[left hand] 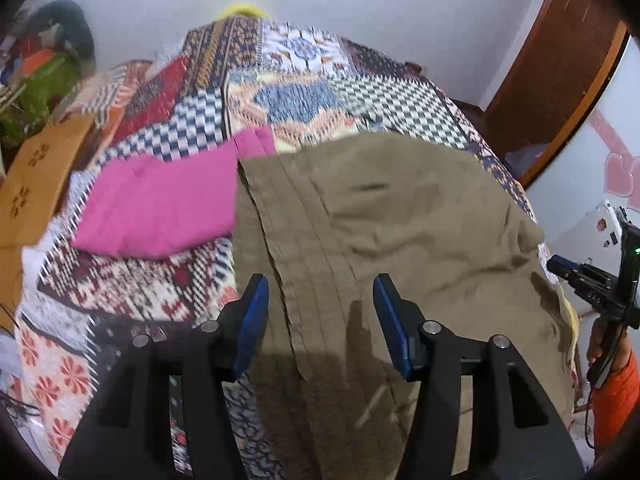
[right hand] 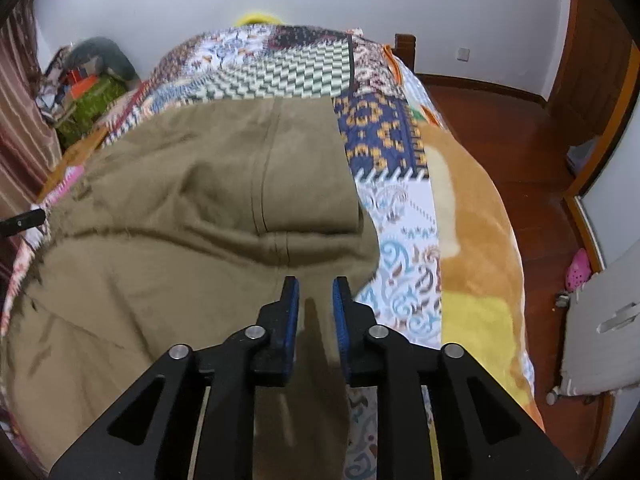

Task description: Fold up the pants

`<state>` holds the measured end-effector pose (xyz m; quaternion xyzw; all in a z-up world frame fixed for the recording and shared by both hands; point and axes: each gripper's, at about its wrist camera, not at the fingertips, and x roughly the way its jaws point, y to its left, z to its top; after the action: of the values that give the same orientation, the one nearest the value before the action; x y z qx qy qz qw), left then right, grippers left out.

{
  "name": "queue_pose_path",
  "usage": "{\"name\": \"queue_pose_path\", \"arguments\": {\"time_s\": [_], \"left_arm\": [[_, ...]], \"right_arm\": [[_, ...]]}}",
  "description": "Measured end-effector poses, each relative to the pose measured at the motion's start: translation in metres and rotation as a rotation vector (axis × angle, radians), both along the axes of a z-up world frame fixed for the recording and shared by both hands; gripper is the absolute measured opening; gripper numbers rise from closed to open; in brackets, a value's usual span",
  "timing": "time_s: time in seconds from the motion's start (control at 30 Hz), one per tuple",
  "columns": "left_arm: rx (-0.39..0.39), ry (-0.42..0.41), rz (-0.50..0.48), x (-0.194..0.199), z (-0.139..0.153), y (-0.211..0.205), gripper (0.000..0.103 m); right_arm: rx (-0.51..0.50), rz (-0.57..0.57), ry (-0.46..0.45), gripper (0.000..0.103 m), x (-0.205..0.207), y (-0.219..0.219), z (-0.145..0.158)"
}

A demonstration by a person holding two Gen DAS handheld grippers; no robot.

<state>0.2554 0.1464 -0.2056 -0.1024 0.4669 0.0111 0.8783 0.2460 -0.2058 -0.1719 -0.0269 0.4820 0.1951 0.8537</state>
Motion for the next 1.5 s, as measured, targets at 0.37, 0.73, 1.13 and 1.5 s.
{"name": "queue_pose_path", "arguments": {"time_s": [0.37,0.73,1.13,1.5], "left_arm": [[-0.053,0.109,0.006,0.041,-0.033,0.01,0.056],[-0.003,0.117,-0.052,0.058,-0.046,-0.011,0.057],[0.078,0.075,-0.077,0.064,-0.039,-0.02,0.014],[0.013,0.083,-0.042,0.063,-0.041,-0.002,0.021]], "right_arm": [[0.029,-0.023,-0.071,0.059,0.04,0.01,0.009],[0.113,0.008,0.074,0.058,0.057,0.012,-0.031],[-0.101,0.084,-0.058,0.011,0.044,0.023,-0.027],[-0.143,0.09,-0.012,0.012,0.048,0.026,-0.03]]}}
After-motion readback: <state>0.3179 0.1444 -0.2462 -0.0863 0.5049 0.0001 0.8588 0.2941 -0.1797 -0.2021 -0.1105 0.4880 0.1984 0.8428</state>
